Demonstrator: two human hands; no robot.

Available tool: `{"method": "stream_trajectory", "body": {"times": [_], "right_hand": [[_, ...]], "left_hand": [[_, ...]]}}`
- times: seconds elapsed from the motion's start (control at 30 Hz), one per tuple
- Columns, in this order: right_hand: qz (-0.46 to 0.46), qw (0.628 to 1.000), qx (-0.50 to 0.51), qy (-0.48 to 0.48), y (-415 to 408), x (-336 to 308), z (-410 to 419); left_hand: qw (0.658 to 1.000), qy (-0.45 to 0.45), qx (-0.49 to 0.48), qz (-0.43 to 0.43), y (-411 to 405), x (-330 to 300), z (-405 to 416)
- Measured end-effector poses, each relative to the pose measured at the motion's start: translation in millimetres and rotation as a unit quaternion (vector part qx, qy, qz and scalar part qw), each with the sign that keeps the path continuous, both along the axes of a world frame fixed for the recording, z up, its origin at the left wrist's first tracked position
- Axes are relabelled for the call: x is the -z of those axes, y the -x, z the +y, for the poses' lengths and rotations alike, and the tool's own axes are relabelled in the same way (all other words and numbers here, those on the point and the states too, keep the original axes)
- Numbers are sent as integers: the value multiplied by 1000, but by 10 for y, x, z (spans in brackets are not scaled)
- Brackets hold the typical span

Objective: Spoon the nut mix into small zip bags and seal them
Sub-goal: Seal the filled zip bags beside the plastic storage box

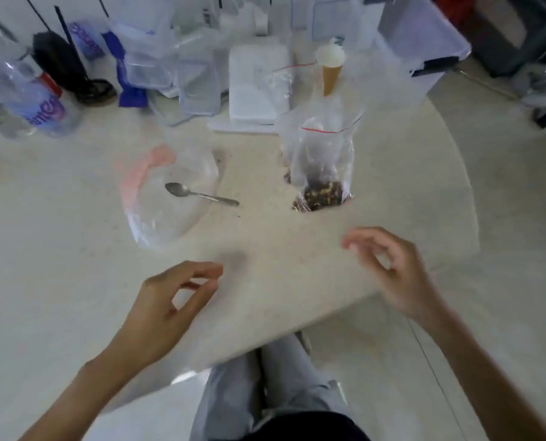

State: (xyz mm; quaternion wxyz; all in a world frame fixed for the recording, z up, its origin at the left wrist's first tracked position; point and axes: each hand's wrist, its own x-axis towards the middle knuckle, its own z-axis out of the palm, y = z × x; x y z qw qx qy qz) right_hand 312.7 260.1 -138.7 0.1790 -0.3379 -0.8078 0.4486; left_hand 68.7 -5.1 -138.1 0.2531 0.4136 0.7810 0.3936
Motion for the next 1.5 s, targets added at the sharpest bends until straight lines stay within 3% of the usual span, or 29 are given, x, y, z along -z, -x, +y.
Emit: {"method": "stream_trajectory", "body": {"times": [0.07, 0.2, 0.33, 0.47, 0.6, 0.77, 1.1, 1.5], "right_hand": [[-36, 998, -14, 52, -254, -216, -412], [-59, 992, 76, 85, -837, -975, -1007], [-54, 974, 204, 83, -1305, -1194, -1231], [-23, 953, 291, 82, -1695, -1213, -1287], [9, 934, 348, 83, -2240, -1127, -1102], [16, 922, 372, 105, -3121, -998, -453], [-76, 964, 248, 59, -4787, -1537, 1506], [-61, 974, 197, 90, -4695, -1179, 3860]], "left_hand": [[998, 26, -23, -48, -257, -167, -333], [990, 73, -20, -118, -605, -698, -496], [983, 93, 55, -145, -840, -876, -224], [969, 126, 182, -113, -909, -930, 150], [961, 137, 228, -78, -1071, -975, 785], [965, 94, 240, -39, -1836, -1055, 1868], [975, 66, 199, -68, -3495, -1149, 3303], [990, 38, 61, -120, -3918, -712, 5089]]}}
